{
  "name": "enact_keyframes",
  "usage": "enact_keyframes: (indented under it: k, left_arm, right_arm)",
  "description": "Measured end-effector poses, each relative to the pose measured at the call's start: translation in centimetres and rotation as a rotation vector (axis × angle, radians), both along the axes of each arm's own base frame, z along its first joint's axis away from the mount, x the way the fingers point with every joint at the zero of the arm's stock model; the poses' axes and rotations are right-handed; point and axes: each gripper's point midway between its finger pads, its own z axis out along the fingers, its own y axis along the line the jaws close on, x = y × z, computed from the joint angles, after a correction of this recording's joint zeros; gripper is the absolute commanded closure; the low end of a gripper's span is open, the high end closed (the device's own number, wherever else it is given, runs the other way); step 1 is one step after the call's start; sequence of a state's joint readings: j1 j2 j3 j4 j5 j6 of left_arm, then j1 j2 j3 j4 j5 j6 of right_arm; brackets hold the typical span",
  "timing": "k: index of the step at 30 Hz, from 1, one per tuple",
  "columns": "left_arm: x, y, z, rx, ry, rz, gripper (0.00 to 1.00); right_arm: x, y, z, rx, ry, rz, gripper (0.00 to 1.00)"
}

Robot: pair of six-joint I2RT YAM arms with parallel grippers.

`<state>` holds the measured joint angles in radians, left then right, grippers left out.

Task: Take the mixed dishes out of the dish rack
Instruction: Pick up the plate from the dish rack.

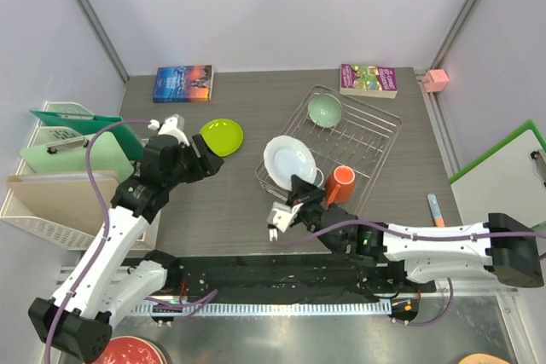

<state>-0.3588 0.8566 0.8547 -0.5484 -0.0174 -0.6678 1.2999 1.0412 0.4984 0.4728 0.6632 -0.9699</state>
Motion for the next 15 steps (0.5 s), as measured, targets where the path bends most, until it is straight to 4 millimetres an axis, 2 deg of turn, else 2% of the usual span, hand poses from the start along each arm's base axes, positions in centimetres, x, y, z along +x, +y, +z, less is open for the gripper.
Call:
enact_keyframes:
  k: [3,6,8,11,12,15]
  left_arm:
    - [-0.6,-1.5,0.4,-0.006,-0.002,-0.119,0.36]
    - [-1.2,-3.7,1.3,-0.045,0.005,-0.26,0.27]
    - [-1.7,-4.6,1.5,-0.069,0.009,-0.318,0.25]
    - [-2.6,-5.4,1.9,-0.098,0.005,-0.378,0.23]
    - [-2.8,-5.6,2.1,-0.105,0.001,-0.395,0.19]
    - [-3.3,-6.1,2.5,-0.127,-0.005,-0.432,0.18]
  right_arm:
    - [-1.5,1.3,-0.8,-0.085,-0.041,0.071,0.99]
    - [-2.7,2.4,-2.2,-0.161,-0.061,0.125,0.99]
    - [-3.3,3.0,-3.6,-0.21,-0.063,0.155,0.99]
    - [-3.9,3.8,-5.5,-0.273,-0.059,0.193,0.99]
    - [-4.1,4.0,-6.0,-0.288,-0.057,0.203,0.99]
    - [-4.4,4.5,-6.8,-0.308,-0.055,0.224,0.99]
